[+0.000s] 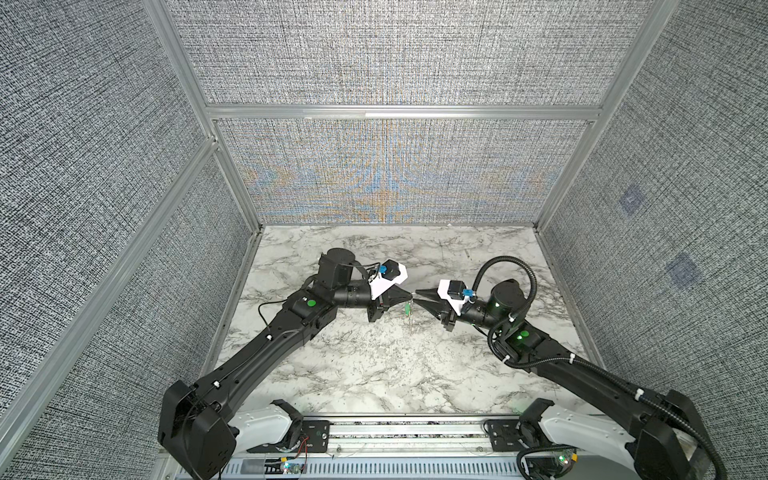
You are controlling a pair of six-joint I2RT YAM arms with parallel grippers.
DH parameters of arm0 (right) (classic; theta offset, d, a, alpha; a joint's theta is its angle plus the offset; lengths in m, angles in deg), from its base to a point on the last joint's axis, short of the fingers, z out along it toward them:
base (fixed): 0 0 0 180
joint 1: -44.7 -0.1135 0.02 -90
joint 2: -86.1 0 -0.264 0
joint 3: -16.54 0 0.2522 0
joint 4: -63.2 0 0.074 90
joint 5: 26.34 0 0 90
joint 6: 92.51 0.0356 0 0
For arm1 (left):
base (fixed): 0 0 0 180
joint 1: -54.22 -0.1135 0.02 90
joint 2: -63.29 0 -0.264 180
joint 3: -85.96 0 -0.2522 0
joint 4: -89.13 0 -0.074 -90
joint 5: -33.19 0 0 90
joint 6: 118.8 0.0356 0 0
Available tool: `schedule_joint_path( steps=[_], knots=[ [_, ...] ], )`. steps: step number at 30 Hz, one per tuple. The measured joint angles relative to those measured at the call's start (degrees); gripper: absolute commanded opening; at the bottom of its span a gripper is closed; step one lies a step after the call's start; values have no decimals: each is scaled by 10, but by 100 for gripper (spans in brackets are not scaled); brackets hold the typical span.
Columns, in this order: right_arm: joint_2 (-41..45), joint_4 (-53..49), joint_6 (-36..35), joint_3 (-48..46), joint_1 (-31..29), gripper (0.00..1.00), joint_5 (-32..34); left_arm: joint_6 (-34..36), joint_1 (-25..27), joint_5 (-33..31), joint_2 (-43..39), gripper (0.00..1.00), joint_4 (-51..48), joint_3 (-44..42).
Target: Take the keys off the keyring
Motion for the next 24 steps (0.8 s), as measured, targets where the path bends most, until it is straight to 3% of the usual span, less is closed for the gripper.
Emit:
schedule_joint_path(
  steps=[10, 24],
  knots=[
    [16, -151, -75, 69, 0, 29, 57, 117, 0, -75, 68, 0, -219, 155],
    [-31, -192, -27, 96, 7, 23, 5, 212, 7, -116, 124, 0, -382, 256]
  ],
)
